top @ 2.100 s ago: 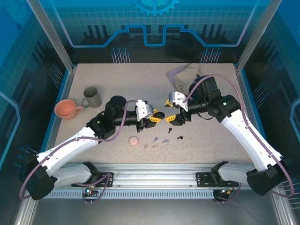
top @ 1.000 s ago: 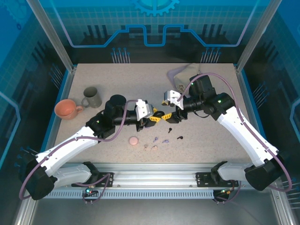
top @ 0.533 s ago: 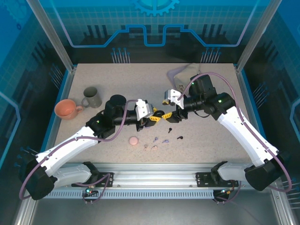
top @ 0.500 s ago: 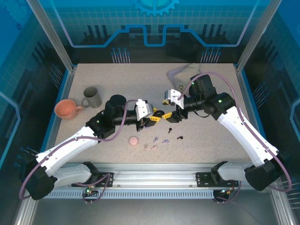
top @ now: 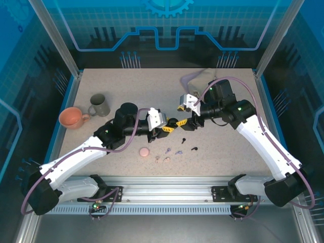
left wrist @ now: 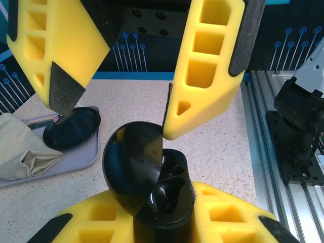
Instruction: Insert the wireless bluetooth earbuds into the charging case
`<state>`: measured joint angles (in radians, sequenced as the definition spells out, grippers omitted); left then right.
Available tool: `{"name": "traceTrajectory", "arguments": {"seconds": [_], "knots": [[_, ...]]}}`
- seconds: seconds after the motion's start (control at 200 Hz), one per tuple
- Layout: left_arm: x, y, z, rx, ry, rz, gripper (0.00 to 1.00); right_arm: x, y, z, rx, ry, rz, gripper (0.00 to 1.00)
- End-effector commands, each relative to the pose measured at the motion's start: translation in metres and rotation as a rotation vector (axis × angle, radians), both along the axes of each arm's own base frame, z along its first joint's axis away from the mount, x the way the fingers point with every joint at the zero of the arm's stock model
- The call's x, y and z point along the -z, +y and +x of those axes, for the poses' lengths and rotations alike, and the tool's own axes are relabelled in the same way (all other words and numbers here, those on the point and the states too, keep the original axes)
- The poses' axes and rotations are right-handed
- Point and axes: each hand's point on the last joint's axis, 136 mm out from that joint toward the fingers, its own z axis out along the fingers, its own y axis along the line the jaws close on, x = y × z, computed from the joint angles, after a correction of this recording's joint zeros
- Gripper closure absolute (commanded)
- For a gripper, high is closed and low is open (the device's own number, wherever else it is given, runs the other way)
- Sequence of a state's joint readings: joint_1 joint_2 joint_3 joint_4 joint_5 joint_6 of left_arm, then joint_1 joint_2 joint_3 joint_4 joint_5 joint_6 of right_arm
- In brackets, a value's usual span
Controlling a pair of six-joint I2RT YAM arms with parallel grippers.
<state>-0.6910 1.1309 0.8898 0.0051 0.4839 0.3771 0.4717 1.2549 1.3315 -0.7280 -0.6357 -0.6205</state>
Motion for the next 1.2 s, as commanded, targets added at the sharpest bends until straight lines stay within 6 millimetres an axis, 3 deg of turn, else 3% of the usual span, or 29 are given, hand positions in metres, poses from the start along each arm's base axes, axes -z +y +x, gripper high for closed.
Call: {"name": "traceTrajectory", "arguments": {"seconds": [0.0,0.295,0.725,0.845,0.94,1.196], "knots": [[-0.014,-0.006,-0.007,0.049,-0.04,-0.015,1.0,-0.019,-0.005,0.003,0.016,-0.044,0.029,0.37],[-0.013,-0.005,-0.007,0.048,-0.04,-0.015,1.0,-0.02,-0.009,-0.001,0.019,-0.037,0.037,0.36],[-0.012,-0.005,-0.006,0.043,-0.036,-0.014,1.0,-0.02,-0.017,-0.022,-0.02,-0.065,0.047,0.22],[-0.014,-0.005,-0.007,0.044,-0.04,-0.018,1.0,-0.018,-0.009,-0.031,-0.08,-0.018,0.076,0.3],[-0.015,-0.005,-0.008,0.049,-0.048,-0.016,1.0,-0.012,-0.004,-0.038,-0.128,0.036,0.058,0.45],[-0.015,-0.005,-0.009,0.064,-0.072,0.007,1.0,0.002,0.006,-0.043,-0.173,0.065,0.005,0.44]]}}
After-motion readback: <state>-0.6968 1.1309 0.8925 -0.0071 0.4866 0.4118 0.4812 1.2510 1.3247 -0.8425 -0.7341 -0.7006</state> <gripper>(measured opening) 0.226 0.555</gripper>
